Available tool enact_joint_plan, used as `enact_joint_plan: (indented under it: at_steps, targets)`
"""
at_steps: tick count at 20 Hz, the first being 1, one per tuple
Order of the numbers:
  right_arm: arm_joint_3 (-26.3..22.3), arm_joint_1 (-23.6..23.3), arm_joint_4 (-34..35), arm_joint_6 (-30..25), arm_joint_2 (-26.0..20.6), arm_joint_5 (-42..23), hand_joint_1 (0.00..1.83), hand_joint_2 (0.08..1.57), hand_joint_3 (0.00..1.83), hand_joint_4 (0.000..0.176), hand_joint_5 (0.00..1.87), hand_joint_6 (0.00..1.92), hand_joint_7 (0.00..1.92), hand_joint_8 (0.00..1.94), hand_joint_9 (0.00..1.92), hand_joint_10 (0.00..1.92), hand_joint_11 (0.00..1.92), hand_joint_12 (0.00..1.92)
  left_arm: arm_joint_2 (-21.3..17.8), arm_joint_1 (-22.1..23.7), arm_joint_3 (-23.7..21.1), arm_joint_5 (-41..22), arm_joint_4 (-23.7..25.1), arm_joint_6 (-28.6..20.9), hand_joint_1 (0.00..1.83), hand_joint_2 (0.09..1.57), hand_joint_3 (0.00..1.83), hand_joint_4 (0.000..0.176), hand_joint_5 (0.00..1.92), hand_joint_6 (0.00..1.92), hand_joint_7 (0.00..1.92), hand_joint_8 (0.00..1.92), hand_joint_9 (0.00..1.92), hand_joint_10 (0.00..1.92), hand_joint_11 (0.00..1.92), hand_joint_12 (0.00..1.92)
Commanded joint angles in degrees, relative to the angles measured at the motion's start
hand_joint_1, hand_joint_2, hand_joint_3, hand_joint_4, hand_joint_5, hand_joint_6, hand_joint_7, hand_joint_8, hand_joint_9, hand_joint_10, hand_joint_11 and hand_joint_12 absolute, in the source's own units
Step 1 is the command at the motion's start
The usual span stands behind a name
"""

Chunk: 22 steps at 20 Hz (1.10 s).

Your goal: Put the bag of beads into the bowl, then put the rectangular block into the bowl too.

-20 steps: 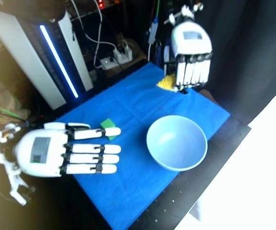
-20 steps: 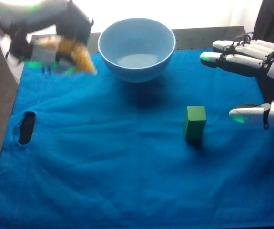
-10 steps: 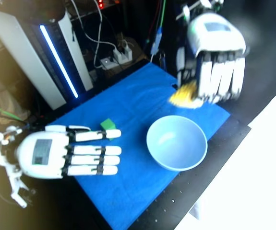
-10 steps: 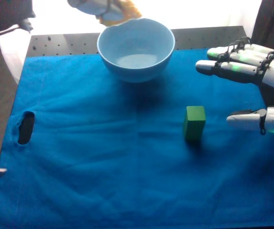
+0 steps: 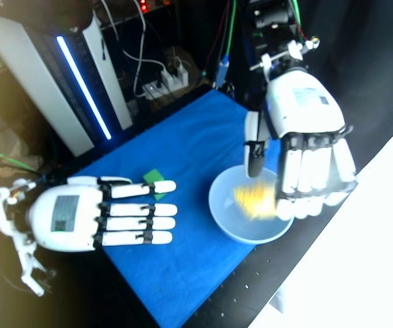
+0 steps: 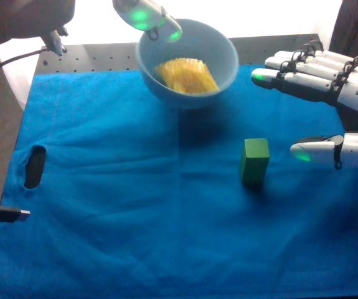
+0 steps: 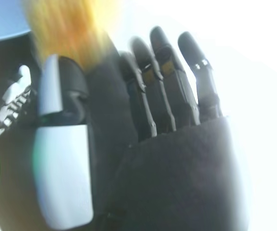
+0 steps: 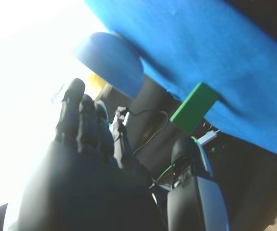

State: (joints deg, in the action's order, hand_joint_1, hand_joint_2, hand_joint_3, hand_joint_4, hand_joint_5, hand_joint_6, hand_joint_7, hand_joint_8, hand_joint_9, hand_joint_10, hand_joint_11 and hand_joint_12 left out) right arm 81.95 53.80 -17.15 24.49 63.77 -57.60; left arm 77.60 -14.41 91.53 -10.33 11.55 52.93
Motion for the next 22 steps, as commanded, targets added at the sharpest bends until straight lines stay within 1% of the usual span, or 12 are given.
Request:
enact_joint_plan:
  at_steps: [1,4,6,7,10,11,12,15,16,19,20,22]
  targets:
    - [0.2,-0.7,2.3,-0.1,-0.1,-6.4,0.48,1.19,0.0,0.131,0.03,0.0,0.03,0.0,0.01,0.0,0.0,0.23,-0.5,0.4,0.0,-6.0,-0.4,-0.3,0.91,0.99,0.0,0.077,0.38,0.0,0.39,0.0,0.4,0.0,0.0,0.38]
    - [0.2,-1.0,1.7,-0.1,-0.4,-6.5,0.52,1.2,0.0,0.12,0.08,0.0,0.01,0.0,0.01,0.0,0.0,0.18,-3.5,0.3,-2.7,-7.1,-0.2,-0.6,0.9,1.02,0.0,0.107,0.35,0.0,0.4,0.0,0.42,0.0,0.0,1.05]
    - [-0.2,-1.6,0.5,-0.1,-0.7,-6.5,0.52,1.2,0.0,0.122,0.09,0.0,0.02,0.0,0.02,0.01,0.0,0.2,-6.7,0.2,-5.5,-7.5,1.7,-0.5,0.89,1.03,0.0,0.107,0.36,0.0,0.41,0.0,0.44,0.01,0.0,1.1]
    - [-0.9,-1.7,0.4,-0.1,-1.2,-6.5,0.47,1.21,0.0,0.104,0.07,0.0,0.07,0.0,0.08,0.0,0.0,0.34,-8.9,-0.1,-7.5,-7.3,2.9,-0.6,0.94,1.03,0.0,0.078,0.39,0.0,0.43,0.0,0.48,0.01,0.03,1.1]
    - [-2.6,-2.1,-0.6,-0.1,-3.1,-6.8,0.47,1.21,0.0,0.123,0.04,0.0,0.03,0.0,0.04,0.0,0.0,0.28,-13.7,-1.8,-11.5,-8.4,3.8,-0.6,0.89,1.02,0.0,0.098,0.41,0.0,0.43,0.0,0.47,0.0,0.0,1.14]
    - [-2.9,-2.1,-0.7,-0.1,-3.4,-7.1,0.47,1.21,0.0,0.141,0.03,0.0,0.03,0.0,0.03,0.0,0.0,0.27,-15.0,-2.3,-12.6,-9.2,3.8,-0.6,0.88,1.01,0.0,0.107,0.41,0.0,0.42,0.0,0.46,0.0,0.0,1.13]
    - [-3.6,-2.2,-0.7,-0.1,-3.9,-7.8,0.51,1.16,0.0,0.148,0.07,0.01,0.07,0.01,0.06,0.01,0.0,0.24,-18.1,-3.8,-15.4,-10.8,3.8,-0.7,0.84,1.03,0.0,0.068,0.4,0.0,0.4,0.0,0.48,0.0,0.03,1.06]
    - [-4.2,-3.2,-1.8,-0.1,-4.1,-8.6,0.65,1.12,0.0,0.127,0.09,0.0,0.11,0.01,0.08,0.0,0.0,0.12,-24.8,-8.1,-20.8,-15.8,2.9,-2.7,0.89,1.02,0.0,0.062,0.36,0.0,0.4,0.0,0.45,0.0,0.0,0.99]
    - [-4.2,-3.8,-2.7,-0.1,-4.1,-8.6,0.68,1.1,0.0,0.117,0.1,0.01,0.13,0.01,0.08,0.0,0.0,0.11,-27.1,-10.8,-22.7,-18.3,1.2,-3.6,0.87,1.01,0.0,0.031,0.39,0.01,0.41,0.0,0.46,0.0,0.0,1.05]
    - [-4.2,-4.5,-4.8,-0.1,-4.0,-8.6,0.65,1.09,0.0,0.129,0.09,0.0,0.18,0.02,0.12,0.01,0.02,0.11,-31.3,-19.0,-26.7,-24.3,-4.5,-3.6,0.88,1.01,0.0,0.023,0.36,0.0,0.38,0.0,0.42,0.0,0.0,1.05]
    - [-4.2,-4.6,-5.0,-0.1,-3.7,-8.6,0.6,1.07,0.0,0.131,0.11,0.0,0.17,0.0,0.11,0.0,0.05,0.1,-33.9,-23.6,-29.8,-28.4,-8.3,-2.2,0.99,1.0,0.0,0.014,0.31,0.0,0.28,0.0,0.22,0.0,0.0,0.73]
    - [-4.0,-4.7,-5.0,-0.1,-3.1,-8.6,0.51,1.16,0.01,0.152,0.1,0.0,0.17,0.0,0.11,0.0,0.06,0.1,-35.4,-26.3,-32.1,-31.1,-11.2,0.3,1.06,0.97,0.0,0.058,0.26,0.0,0.13,0.0,0.04,0.0,0.0,0.23]
